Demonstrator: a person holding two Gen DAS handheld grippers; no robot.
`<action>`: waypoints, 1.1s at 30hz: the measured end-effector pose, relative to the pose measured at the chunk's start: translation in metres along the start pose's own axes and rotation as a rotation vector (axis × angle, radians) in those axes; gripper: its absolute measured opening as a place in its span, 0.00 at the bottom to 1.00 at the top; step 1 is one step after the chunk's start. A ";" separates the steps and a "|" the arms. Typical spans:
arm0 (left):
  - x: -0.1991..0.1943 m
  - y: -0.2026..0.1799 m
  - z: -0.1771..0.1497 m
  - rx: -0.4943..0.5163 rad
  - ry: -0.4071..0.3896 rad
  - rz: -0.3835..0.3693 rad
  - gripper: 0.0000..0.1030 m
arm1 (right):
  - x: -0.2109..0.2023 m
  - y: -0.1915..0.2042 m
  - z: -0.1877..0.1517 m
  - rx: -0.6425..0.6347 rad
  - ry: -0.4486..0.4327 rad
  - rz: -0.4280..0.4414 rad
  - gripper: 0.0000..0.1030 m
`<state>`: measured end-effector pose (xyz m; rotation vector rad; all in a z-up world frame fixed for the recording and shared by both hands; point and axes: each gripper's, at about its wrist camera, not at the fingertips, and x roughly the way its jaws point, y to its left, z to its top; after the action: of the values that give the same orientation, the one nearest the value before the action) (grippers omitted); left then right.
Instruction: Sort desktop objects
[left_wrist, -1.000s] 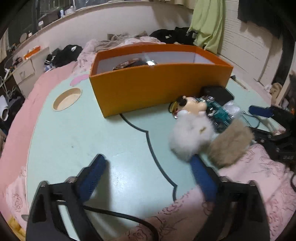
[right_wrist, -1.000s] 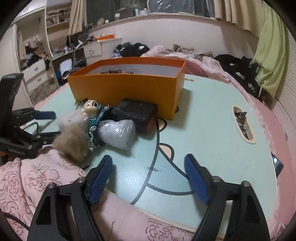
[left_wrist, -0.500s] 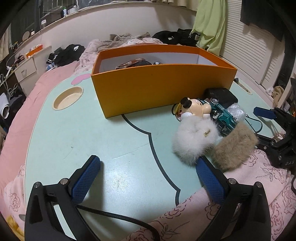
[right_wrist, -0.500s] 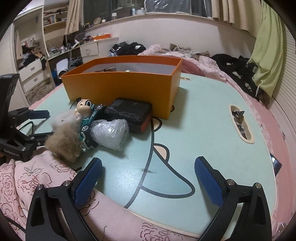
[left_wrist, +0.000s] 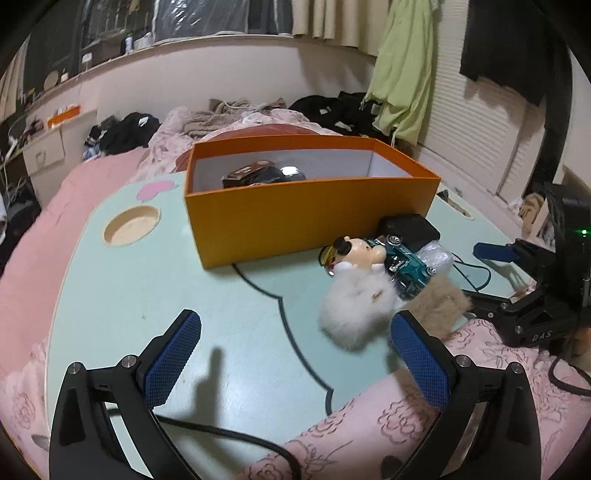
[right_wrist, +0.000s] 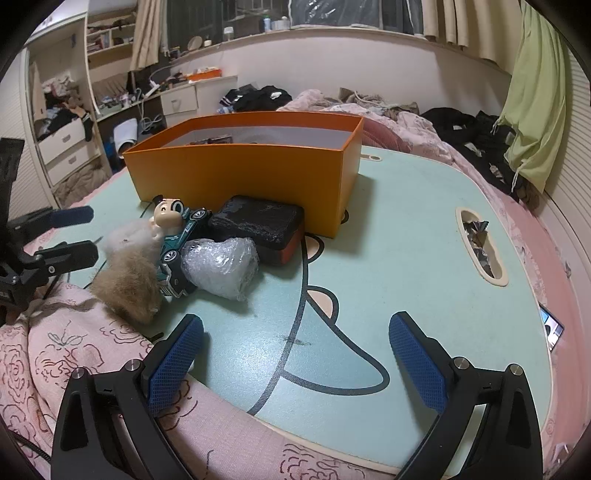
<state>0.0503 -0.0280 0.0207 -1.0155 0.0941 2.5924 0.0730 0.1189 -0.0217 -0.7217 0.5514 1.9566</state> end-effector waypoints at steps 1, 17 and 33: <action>0.004 -0.003 0.004 0.009 0.015 -0.001 0.98 | 0.000 0.000 0.000 0.000 0.000 0.000 0.98; 0.020 -0.004 0.005 -0.018 0.081 0.025 0.29 | 0.000 0.000 0.000 0.003 0.000 -0.003 0.98; 0.020 -0.002 -0.001 -0.009 0.082 0.090 0.54 | -0.002 0.004 0.002 0.013 -0.010 -0.002 0.98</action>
<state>0.0378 -0.0205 0.0071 -1.1461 0.1526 2.6333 0.0693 0.1170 -0.0181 -0.7038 0.5567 1.9518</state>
